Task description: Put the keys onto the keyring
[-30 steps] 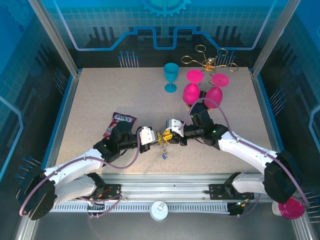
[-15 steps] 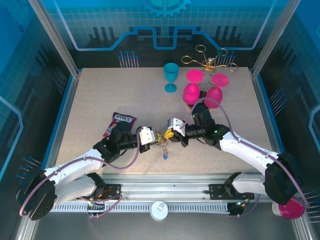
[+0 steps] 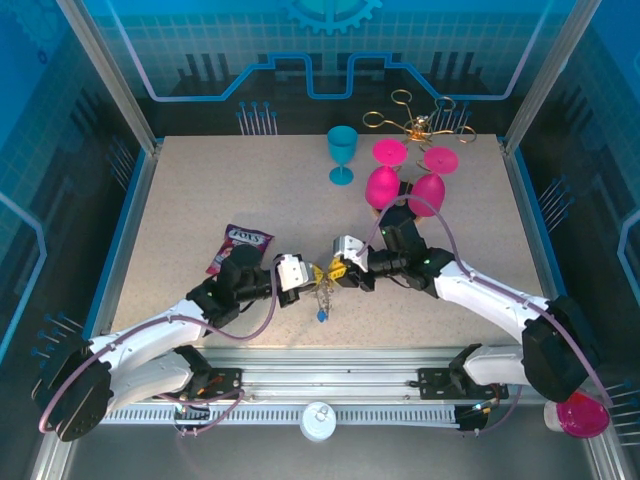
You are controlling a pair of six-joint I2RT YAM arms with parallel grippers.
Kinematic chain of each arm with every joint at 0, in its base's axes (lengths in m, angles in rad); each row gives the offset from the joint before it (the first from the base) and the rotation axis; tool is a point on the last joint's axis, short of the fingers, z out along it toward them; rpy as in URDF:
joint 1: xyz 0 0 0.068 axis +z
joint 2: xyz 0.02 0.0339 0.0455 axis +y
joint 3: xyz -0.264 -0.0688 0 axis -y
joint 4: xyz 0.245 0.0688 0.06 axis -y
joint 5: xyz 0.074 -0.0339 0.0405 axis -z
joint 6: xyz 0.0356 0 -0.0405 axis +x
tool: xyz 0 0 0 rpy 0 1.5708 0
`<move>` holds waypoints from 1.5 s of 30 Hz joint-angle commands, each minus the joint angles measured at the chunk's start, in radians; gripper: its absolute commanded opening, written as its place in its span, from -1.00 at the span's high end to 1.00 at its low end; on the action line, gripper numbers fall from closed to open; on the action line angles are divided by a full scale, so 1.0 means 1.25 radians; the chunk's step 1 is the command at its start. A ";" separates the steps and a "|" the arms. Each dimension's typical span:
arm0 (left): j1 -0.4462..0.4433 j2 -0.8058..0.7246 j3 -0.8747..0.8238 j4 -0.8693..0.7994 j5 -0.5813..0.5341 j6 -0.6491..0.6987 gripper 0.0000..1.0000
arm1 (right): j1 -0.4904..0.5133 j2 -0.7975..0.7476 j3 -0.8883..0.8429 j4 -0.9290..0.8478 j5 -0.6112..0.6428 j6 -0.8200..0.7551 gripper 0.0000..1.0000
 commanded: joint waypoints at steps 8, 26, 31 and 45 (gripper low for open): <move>0.001 -0.006 -0.001 0.072 0.039 -0.016 1.00 | -0.008 -0.018 -0.005 0.058 -0.059 0.002 0.52; 0.001 0.016 0.068 -0.094 -0.033 0.017 0.57 | 0.040 0.007 0.108 -0.192 0.062 -0.134 1.00; 0.000 0.057 0.144 -0.233 -0.062 0.071 0.67 | 0.089 0.033 0.180 -0.293 0.143 -0.187 1.00; 0.000 0.016 0.068 -0.068 0.018 0.063 1.00 | 0.010 -0.034 0.022 -0.008 0.002 -0.014 0.48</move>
